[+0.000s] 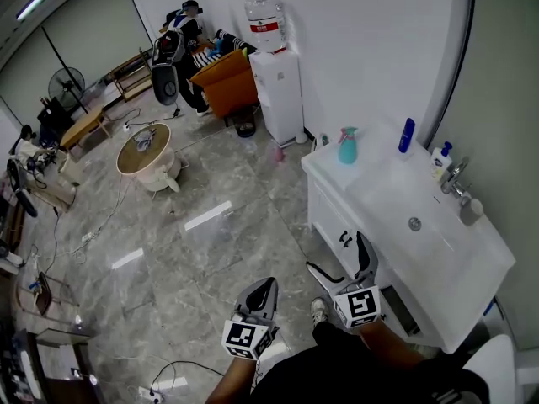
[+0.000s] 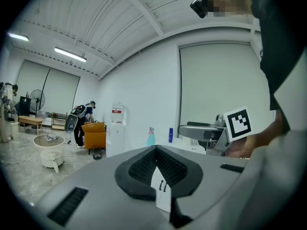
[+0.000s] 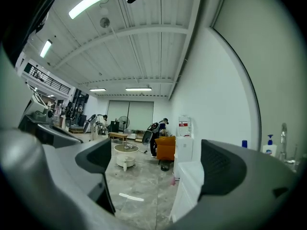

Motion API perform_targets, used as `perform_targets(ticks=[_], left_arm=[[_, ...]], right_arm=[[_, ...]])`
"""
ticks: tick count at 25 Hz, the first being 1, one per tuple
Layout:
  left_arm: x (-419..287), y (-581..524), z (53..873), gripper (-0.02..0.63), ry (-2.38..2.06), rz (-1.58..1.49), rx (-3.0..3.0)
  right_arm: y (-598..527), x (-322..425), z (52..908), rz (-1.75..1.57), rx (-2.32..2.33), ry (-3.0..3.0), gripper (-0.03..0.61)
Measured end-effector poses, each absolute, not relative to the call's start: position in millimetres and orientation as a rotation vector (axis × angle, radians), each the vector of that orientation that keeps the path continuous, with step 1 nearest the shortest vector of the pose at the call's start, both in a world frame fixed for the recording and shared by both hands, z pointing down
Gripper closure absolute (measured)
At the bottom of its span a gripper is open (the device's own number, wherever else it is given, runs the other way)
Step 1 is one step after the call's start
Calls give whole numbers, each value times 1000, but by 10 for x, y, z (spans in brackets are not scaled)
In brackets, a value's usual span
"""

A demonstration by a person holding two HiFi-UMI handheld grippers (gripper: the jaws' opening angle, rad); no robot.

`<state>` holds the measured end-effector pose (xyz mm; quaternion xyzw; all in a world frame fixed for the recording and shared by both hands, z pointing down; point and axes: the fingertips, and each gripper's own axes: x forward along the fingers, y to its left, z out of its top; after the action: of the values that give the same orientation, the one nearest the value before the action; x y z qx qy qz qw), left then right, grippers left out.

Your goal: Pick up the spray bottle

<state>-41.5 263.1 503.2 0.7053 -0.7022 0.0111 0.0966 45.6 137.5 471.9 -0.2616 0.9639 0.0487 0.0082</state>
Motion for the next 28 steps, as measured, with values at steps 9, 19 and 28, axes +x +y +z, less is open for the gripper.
perform_targets(ticks=[9,19,28], left_arm=[[-723,1658,4981,618,-2067,29,2106],[-856,782,5076,617,-2063,21,2108],[-899,336,5191,617,-2024,50,2102]], right_arm=[[433,145,4634,153,-815,3020,23],[-413,19,4803,140,-779,3040,25],[-848,4,4890,114,-825,3052,26]])
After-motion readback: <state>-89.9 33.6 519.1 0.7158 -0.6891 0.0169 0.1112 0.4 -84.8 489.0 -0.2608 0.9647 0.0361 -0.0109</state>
